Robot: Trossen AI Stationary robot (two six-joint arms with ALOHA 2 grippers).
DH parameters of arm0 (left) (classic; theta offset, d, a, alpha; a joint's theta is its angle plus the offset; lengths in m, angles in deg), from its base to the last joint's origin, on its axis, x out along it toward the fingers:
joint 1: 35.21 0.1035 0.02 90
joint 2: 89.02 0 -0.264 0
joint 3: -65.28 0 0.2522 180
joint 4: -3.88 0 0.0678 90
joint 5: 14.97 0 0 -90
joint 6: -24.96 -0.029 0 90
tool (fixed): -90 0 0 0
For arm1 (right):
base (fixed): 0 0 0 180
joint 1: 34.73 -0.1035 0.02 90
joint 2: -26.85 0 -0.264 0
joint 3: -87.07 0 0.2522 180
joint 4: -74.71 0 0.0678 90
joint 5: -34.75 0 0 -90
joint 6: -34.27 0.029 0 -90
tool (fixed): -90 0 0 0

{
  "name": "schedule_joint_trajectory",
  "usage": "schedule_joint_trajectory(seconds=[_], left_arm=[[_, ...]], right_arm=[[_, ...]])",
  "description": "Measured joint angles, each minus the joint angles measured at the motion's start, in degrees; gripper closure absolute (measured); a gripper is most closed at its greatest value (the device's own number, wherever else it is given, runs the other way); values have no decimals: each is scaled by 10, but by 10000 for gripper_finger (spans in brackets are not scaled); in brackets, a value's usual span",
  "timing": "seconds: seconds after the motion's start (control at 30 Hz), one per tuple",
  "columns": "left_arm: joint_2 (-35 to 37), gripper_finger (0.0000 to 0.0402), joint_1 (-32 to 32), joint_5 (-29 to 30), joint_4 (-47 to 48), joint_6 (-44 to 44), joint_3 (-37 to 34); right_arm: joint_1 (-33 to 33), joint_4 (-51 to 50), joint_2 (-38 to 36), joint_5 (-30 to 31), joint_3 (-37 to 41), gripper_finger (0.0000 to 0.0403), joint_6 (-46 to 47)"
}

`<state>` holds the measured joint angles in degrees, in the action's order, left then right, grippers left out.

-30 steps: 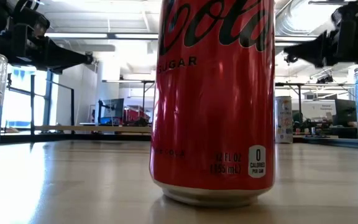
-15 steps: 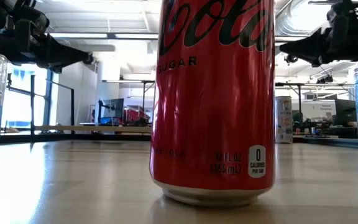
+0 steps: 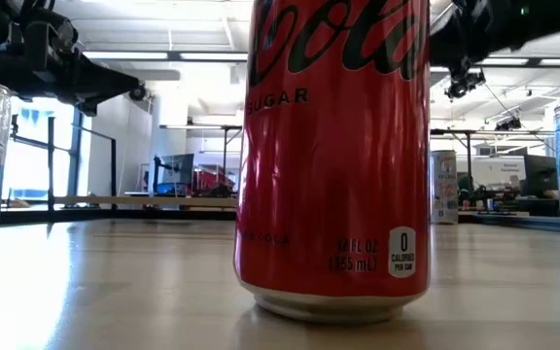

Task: Place canned beverage on shelf
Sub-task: Put the right blue soda can on the shelf

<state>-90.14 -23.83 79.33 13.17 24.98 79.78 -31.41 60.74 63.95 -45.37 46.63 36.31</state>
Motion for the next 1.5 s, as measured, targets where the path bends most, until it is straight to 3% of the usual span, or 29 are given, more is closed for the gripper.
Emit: schedule_joint_trajectory(seconds=[0.17, 0.33, 0.53, 0.67, 0.87, 1.03, 1.5], left_arm=[[0, 396, 0, 0, 0, 4, 0], [0, 397, 0, 0, 0, 10, 0], [0, 397, 0, 0, 1, -1, 0], [0, 397, 0, 0, 1, -7, 0], [0, 397, 0, 1, 4, -7, 0], [0, 397, 0, 2, 4, -7, 0], [0, 397, 0, 2, 5, -17, 0]], right_arm=[[-100, -176, 56, 61, -109, 402, 50], [-198, -402, 103, 141, -224, 402, 203], [-247, -687, 193, 130, -350, 386, 436], [-253, -802, 262, 63, -407, 335, 504], [-252, -857, 338, -33, -428, 203, 607], [-243, -867, 380, -82, -428, 111, 601], [-243, -856, 414, -88, -422, 93, 587]])
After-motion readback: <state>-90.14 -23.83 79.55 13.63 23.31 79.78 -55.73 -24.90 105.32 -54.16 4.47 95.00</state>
